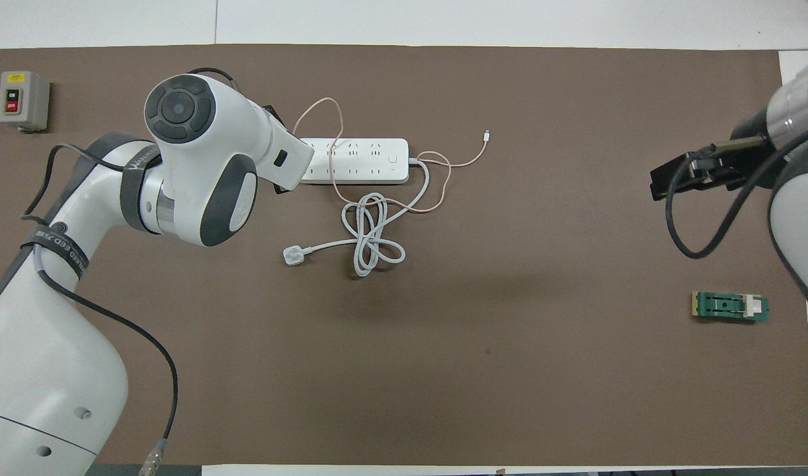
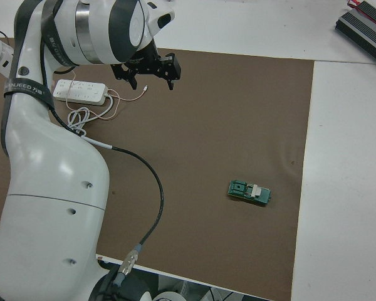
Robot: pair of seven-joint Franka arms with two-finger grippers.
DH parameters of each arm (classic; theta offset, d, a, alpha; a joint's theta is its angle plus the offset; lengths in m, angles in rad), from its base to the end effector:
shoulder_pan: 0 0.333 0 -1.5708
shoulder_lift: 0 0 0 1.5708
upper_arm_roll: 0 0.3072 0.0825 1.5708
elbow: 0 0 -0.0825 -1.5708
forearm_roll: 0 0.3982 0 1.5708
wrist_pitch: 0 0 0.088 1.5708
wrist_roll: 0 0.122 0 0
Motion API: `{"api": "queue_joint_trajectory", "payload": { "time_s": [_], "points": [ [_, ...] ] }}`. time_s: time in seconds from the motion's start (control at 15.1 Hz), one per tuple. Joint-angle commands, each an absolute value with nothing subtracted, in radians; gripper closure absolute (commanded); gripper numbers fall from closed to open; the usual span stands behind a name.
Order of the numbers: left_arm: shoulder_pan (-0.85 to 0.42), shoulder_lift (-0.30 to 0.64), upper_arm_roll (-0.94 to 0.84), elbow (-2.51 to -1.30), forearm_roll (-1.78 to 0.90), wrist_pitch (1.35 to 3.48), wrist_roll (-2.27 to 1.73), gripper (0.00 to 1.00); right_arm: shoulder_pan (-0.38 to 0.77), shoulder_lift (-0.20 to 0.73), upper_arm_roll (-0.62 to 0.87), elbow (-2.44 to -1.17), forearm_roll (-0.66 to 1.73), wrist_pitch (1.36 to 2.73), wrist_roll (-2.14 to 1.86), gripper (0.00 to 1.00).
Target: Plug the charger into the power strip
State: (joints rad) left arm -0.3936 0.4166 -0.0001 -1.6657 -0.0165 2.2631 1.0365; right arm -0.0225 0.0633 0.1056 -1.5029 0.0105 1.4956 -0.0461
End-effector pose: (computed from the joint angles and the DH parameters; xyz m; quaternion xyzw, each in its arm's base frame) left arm 0.6424 -0.2675 0.3534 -0.7550 0.6495 -0.0878 0.0220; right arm 0.5767 0.0475 0.5910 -0.9972 -0.0647 0.0353 0.0079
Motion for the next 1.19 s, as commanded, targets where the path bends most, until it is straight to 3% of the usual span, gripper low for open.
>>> {"api": "queue_joint_trajectory", "payload": {
  "time_s": [0.0,0.2,1.12],
  "points": [
    [-0.397,0.437,0.006,-1.672,0.052,2.295,1.078,1.0,-0.048,-0.043,0.11,-1.632,-0.008,1.471,-0.08,0.0],
    [-0.402,0.456,0.005,-1.672,0.067,2.322,1.078,1.0,-0.054,-0.058,0.098,-1.675,-0.03,1.477,-0.066,0.0],
    [-0.417,0.446,0.003,-1.726,0.061,2.387,1.048,1.0,-0.046,-0.057,0.107,-1.625,0.018,1.499,0.021,0.0]
  ]
}}
